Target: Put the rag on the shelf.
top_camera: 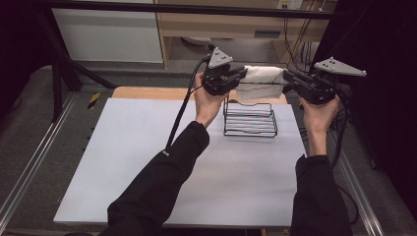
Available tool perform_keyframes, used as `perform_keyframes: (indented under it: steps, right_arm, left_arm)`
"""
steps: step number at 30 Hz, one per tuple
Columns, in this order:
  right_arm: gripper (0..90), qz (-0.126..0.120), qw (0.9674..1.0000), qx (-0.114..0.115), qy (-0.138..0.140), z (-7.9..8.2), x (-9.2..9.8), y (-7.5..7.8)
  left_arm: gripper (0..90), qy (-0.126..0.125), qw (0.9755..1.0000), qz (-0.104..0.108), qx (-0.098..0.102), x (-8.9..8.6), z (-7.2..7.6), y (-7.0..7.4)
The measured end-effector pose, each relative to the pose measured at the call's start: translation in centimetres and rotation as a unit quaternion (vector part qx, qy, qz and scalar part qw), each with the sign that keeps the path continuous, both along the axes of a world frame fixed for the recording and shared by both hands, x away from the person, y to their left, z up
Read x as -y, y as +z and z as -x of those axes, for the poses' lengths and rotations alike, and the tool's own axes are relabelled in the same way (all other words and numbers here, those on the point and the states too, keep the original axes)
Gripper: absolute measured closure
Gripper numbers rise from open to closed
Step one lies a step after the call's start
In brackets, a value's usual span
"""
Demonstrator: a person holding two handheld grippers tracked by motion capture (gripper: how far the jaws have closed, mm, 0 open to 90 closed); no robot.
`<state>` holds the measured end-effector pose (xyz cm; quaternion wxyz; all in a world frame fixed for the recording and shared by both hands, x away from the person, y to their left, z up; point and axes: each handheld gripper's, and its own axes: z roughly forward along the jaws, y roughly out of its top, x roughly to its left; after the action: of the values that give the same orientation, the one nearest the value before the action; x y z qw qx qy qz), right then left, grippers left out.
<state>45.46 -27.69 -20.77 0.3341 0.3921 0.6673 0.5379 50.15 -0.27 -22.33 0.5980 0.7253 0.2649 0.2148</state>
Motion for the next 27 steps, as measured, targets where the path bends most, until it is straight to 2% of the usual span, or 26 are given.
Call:
perform_keyframes:
  steps: [7,13,17,22,27]
  right_arm:
    - [83.3,0.000,1.0000,-0.005,0.004,0.8,0.1,-1.0]
    - [83.2,0.000,0.9999,-0.009,0.011,1.0,0.2,-2.1]
    - [83.2,0.000,0.9998,-0.010,0.016,1.1,0.3,-2.6]
    - [83.2,0.003,0.9998,-0.010,0.019,1.2,0.3,-3.0]
    - [83.1,0.003,0.9997,-0.009,0.022,1.3,0.5,-3.3]
  left_arm:
    - [83.6,-0.007,0.9998,-0.017,-0.004,0.1,1.0,-0.6]
    - [83.2,-0.007,0.9995,-0.026,-0.013,0.1,1.3,-1.0]
    - [80.1,-0.005,0.9995,-0.028,-0.016,-0.3,1.4,0.0]
    - [78.9,0.008,0.9993,-0.033,-0.013,-0.2,0.9,2.3]
    - [84.3,0.014,0.9982,-0.037,-0.045,1.1,-0.6,3.2]
